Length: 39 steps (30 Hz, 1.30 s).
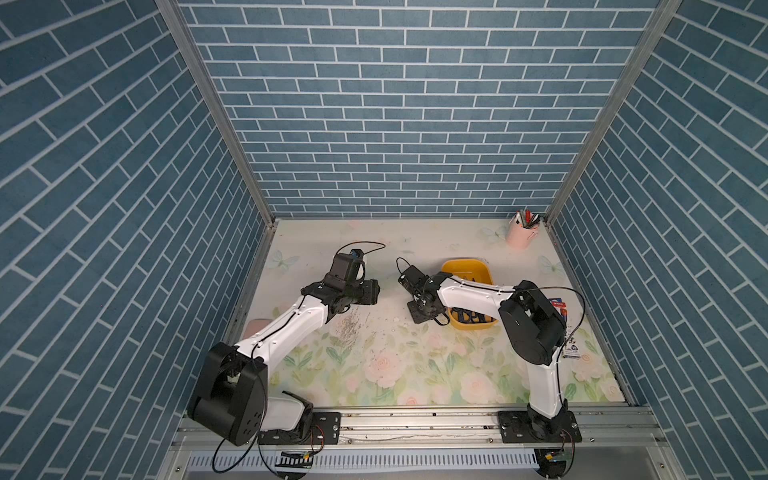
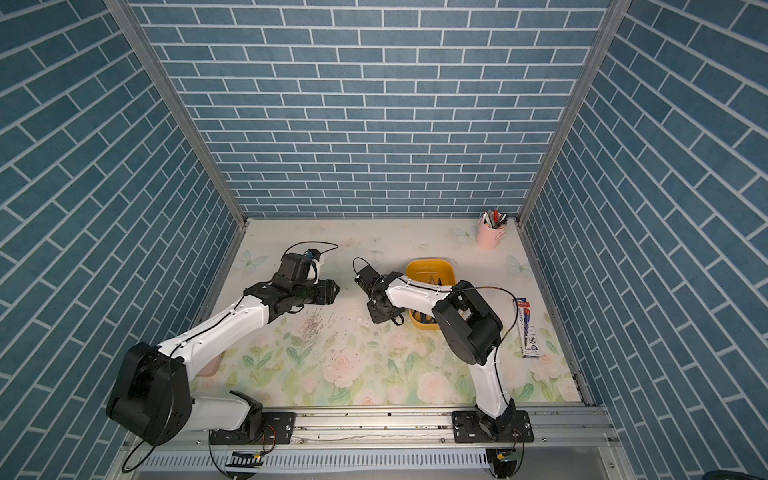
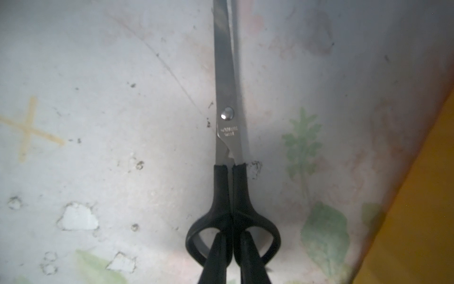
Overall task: Put the scissors into the storage box
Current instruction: Pick up the scissors from the center of the board, then place the scissors in the storage box.
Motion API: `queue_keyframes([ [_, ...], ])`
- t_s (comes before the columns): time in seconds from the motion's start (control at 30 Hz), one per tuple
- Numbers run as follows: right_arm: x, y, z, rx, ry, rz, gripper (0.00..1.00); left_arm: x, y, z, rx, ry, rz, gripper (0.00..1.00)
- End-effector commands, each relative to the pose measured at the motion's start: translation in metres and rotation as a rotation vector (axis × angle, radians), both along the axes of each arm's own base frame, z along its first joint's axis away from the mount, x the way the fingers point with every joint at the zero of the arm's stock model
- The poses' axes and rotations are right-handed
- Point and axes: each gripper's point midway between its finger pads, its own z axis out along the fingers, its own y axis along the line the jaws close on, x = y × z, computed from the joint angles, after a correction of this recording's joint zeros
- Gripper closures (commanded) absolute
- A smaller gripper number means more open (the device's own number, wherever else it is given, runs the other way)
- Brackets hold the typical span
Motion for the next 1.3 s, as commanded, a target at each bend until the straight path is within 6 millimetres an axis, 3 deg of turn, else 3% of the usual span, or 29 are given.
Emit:
queue_keyframes([
  [0.0,-0.012,-0.023,-0.027,-0.097,0.059,-0.026,1.00,0.002,0.010,0.011,0.015,-0.047,0.047,0.30],
  [0.2,-0.007,-0.012,0.001,-0.037,0.032,-0.019,1.00,0.003,0.025,0.022,0.026,-0.103,0.128,0.29],
  [0.57,0.002,-0.007,0.038,-0.005,-0.019,-0.023,1.00,0.004,0.030,0.028,0.033,-0.123,0.155,0.28],
  [0.83,0.013,-0.001,0.080,0.054,-0.092,-0.033,1.00,0.004,0.035,0.034,0.038,-0.142,0.177,0.28],
  [1.0,0.023,-0.018,0.108,0.044,-0.167,-0.076,1.00,0.005,0.033,0.038,0.032,-0.136,0.171,0.28],
  [1.1,0.027,-0.041,0.121,0.038,-0.190,-0.127,1.00,0.005,0.034,0.036,0.044,-0.127,0.178,0.27],
  [1.27,0.016,-0.091,0.115,0.007,-0.180,-0.210,1.00,0.004,0.032,0.034,0.045,-0.116,0.162,0.27],
])
